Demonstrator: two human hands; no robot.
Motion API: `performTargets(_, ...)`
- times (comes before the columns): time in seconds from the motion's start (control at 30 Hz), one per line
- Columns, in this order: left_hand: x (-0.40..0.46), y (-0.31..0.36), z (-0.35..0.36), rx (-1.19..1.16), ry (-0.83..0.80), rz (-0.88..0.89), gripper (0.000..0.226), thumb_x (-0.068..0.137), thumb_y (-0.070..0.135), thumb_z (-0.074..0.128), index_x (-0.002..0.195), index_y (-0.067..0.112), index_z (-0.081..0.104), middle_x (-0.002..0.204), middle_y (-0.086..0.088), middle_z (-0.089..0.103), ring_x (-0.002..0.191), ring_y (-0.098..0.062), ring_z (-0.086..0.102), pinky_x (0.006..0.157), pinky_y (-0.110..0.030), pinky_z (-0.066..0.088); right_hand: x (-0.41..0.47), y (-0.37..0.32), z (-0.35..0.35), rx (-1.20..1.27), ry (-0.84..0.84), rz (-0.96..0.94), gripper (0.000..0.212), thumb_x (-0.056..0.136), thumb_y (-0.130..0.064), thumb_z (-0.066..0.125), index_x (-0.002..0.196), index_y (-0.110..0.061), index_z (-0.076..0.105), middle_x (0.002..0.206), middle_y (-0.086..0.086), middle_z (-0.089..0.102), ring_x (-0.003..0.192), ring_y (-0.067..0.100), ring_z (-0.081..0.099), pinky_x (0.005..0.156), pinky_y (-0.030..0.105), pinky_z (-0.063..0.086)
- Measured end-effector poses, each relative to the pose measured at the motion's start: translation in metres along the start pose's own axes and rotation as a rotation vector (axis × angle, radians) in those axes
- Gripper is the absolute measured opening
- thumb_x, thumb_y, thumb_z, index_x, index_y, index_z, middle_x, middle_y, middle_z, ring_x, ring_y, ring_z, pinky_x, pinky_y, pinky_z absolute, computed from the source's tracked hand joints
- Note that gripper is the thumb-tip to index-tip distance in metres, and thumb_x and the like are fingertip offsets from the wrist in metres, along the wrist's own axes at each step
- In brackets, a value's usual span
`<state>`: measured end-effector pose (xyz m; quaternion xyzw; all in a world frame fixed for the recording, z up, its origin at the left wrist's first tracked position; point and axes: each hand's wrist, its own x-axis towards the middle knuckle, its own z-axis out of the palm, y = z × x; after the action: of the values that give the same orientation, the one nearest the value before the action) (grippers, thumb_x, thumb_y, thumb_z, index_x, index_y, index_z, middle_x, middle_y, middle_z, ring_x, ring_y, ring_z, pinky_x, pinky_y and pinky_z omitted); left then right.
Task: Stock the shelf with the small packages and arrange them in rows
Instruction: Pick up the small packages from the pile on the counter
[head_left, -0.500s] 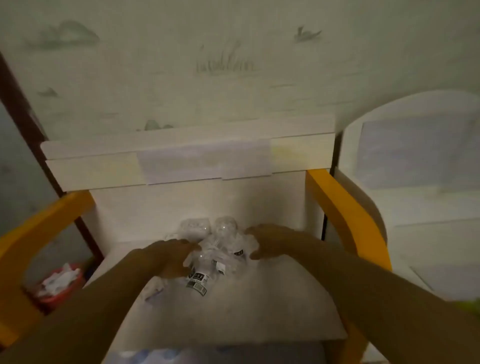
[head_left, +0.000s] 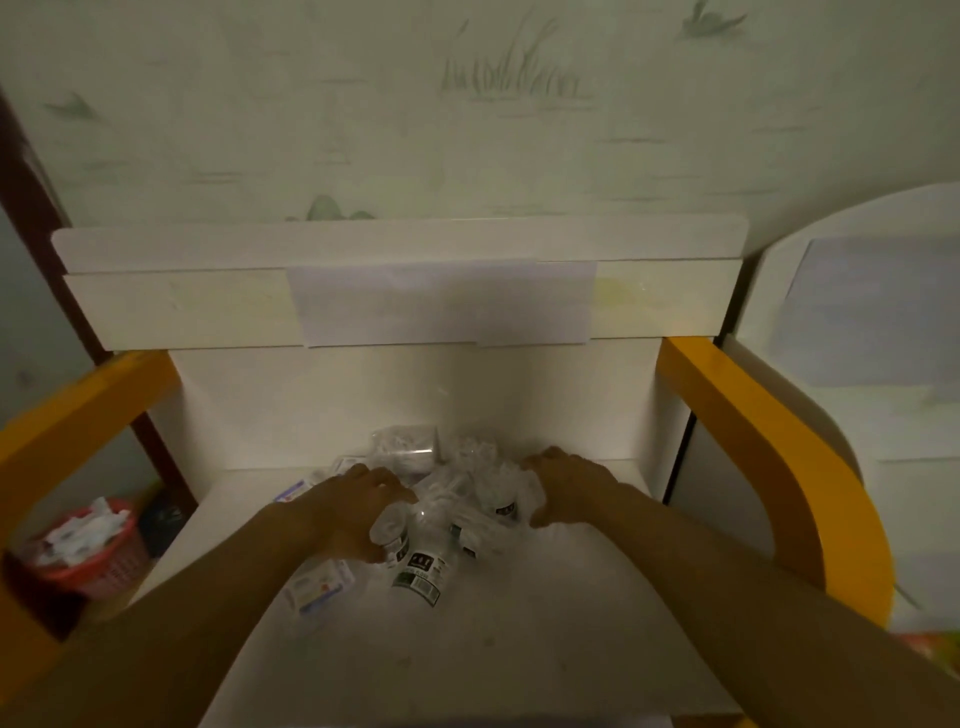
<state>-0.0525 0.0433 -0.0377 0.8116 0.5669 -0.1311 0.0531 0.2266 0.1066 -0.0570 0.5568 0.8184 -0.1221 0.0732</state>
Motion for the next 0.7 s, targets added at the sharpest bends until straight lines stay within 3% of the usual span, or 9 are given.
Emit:
performTargets(0.17, 0.002, -0.007, -0.002, 0.046, 0.024, 0.077, 0.064, 0.078, 0.056, 0.065, 0.135, 0.043, 0.040, 0.142, 0.015, 0.043, 0.130, -0.014, 0.034, 0.106, -0.030, 0.029, -0.005, 0.001, 0.001, -0.020, -0.017, 0.034, 0.090, 0.076, -0.048, 0.073, 0.148, -0.025, 0.026, 0.147, 0.005, 0.039, 0.132, 0.025, 0.042, 0.103, 0.039, 0.043)
performTargets(0.27, 0.002, -0.013, -0.011, 0.007, 0.027, 0.072, 0.063, 0.075, 0.062, 0.064, 0.132, 0.044, 0.043, 0.137, 0.016, 0.048, 0.125, -0.010, 0.043, 0.103, -0.027, 0.036, -0.011, 0.000, -0.013, -0.056, -0.018, 0.030, 0.090, 0.075, -0.053, 0.073, 0.148, -0.027, 0.027, 0.143, 0.006, 0.044, 0.127, 0.026, 0.047, 0.098, 0.039, 0.044)
performTargets(0.4, 0.005, -0.015, -0.049, -0.054, -0.012, 0.073, 0.062, 0.078, 0.061, 0.065, 0.132, 0.044, 0.042, 0.126, 0.016, 0.049, 0.103, -0.004, 0.048, 0.087, -0.020, 0.036, -0.025, -0.001, -0.044, -0.072, 0.049, 0.045, 0.092, 0.071, -0.057, 0.074, 0.145, -0.030, 0.027, 0.135, 0.006, 0.052, 0.118, 0.027, 0.054, 0.092, 0.039, 0.047)
performTargets(0.53, 0.018, -0.015, -0.088, -0.176, 0.086, 0.109, 0.062, 0.074, 0.064, 0.066, 0.128, 0.043, 0.044, 0.118, 0.017, 0.052, 0.082, 0.007, 0.048, 0.083, -0.019, 0.041, -0.041, -0.002, -0.080, -0.046, 0.126, 0.071, 0.087, 0.070, -0.059, 0.074, 0.140, -0.029, 0.031, 0.131, 0.005, 0.054, 0.114, 0.026, 0.055, 0.094, 0.042, 0.048)
performTargets(0.6, 0.021, -0.009, -0.108, -0.249, 0.156, 0.125, 0.065, 0.072, 0.066, 0.065, 0.128, 0.039, 0.045, 0.119, 0.016, 0.053, 0.085, 0.004, 0.053, 0.081, -0.018, 0.043, -0.052, -0.001, -0.100, -0.038, 0.153, 0.061, 0.083, 0.072, -0.057, 0.074, 0.139, -0.028, 0.034, 0.131, 0.005, 0.054, 0.113, 0.026, 0.054, 0.095, 0.042, 0.048)
performTargets(0.7, 0.026, 0.009, -0.140, -0.351, 0.280, 0.148, 0.059, 0.081, 0.049, 0.068, 0.130, 0.027, 0.044, 0.118, 0.012, 0.050, 0.094, -0.006, 0.053, 0.075, -0.014, 0.040, -0.073, 0.006, -0.129, 0.070, 0.232, 0.008, 0.076, 0.073, -0.047, 0.077, 0.136, -0.028, 0.039, 0.129, 0.005, 0.053, 0.113, 0.023, 0.052, 0.094, 0.035, 0.046)
